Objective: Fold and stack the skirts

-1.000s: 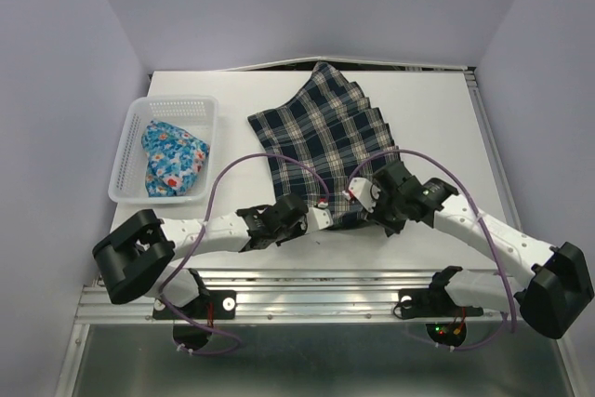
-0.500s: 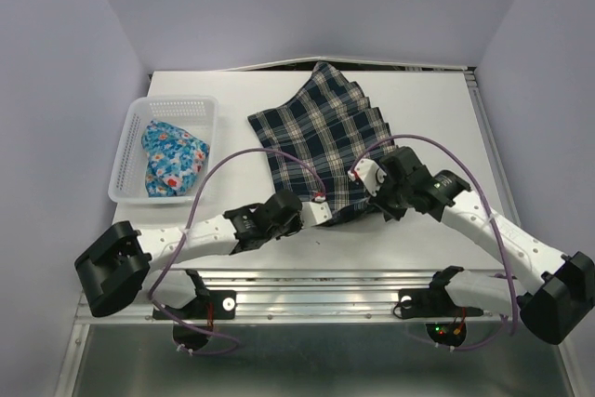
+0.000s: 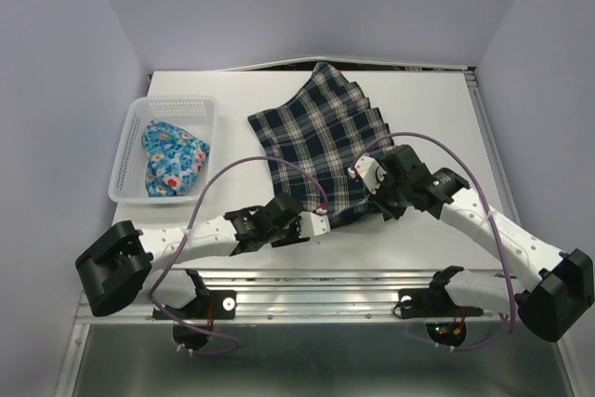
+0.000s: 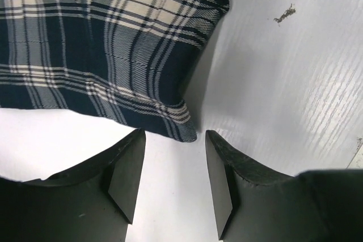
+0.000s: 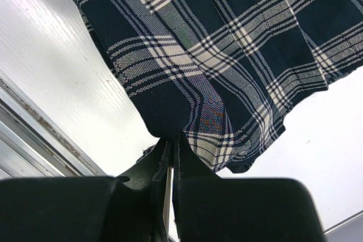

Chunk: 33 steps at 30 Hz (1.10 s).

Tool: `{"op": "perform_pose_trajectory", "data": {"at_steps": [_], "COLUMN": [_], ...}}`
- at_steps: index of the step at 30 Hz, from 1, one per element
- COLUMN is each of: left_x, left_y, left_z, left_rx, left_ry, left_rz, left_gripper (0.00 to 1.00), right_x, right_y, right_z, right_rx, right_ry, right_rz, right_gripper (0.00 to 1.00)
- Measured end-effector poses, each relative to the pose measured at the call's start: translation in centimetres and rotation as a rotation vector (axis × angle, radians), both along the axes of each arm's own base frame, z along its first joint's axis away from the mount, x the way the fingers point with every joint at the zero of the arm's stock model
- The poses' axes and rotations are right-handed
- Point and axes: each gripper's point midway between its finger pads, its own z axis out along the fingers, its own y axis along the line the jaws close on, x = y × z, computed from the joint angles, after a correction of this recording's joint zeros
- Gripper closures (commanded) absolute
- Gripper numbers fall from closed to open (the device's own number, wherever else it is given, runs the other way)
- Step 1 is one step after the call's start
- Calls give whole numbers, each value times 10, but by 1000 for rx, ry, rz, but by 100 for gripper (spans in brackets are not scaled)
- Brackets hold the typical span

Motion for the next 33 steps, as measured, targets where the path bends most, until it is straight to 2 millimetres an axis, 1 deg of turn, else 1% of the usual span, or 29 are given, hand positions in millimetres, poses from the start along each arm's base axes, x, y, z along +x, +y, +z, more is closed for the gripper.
{"op": "perform_pose_trajectory", "data": {"at_steps": [4, 7, 8, 9, 10, 14, 17, 19, 21, 23, 27, 28, 29, 30, 32, 33], "left_x": [-4, -5, -4, -2, 0, 5, 7, 7, 8, 7, 3, 1, -5, -10, -23, -30], "left_y": [0, -1, -2, -5, -7, -6, -3, 0, 0, -1, -8, -8, -6, -5, 0, 1], "left_z": [-21, -30, -31, -30, -30, -33, -30, -22, -7, 17, 55, 59, 64, 66, 72, 76], "left_rx": [53, 75, 75, 72, 72, 90, 94, 86, 56, 15, -52, -52, -56, -56, -44, -38], "left_ry": [40, 57, 53, 49, 44, 31, 19, 4, -17, -41, -59, -60, -53, -46, -15, 9], "left_rz": [-12, -17, -17, -15, -12, 13, 27, 35, 33, 23, -29, -51, -86, -110, -174, -205], "left_gripper": [42, 48, 56, 62, 72, 100, 100, 100, 100, 100, 100, 100, 100, 100, 100, 100], "right_x": [4, 12, 15, 17, 18, 24, 27, 26, 24, 20, 16, 16, 16, 16, 13, 11], "right_y": [4, 7, 8, 8, 8, 6, 0, -5, -12, -17, -24, -25, -26, -26, -28, -29], "right_z": [3, 13, 17, 20, 22, 30, 33, 35, 39, 46, 76, 83, 97, 104, 122, 128], "right_rx": [14, 45, 59, 69, 75, 91, 89, 81, 74, 67, 73, 77, 86, 92, 105, 107], "right_ry": [14, 8, 2, 0, -2, -18, -28, -34, -49, -67, -128, -143, -173, -186, -216, -219], "right_rz": [-17, -45, -57, -65, -71, -94, -112, -121, -128, -130, -124, -122, -117, -116, -110, -107], "right_gripper": [99, 99, 99, 99, 99, 99, 99, 99, 99, 99, 99, 99, 99, 99, 99, 99]}}
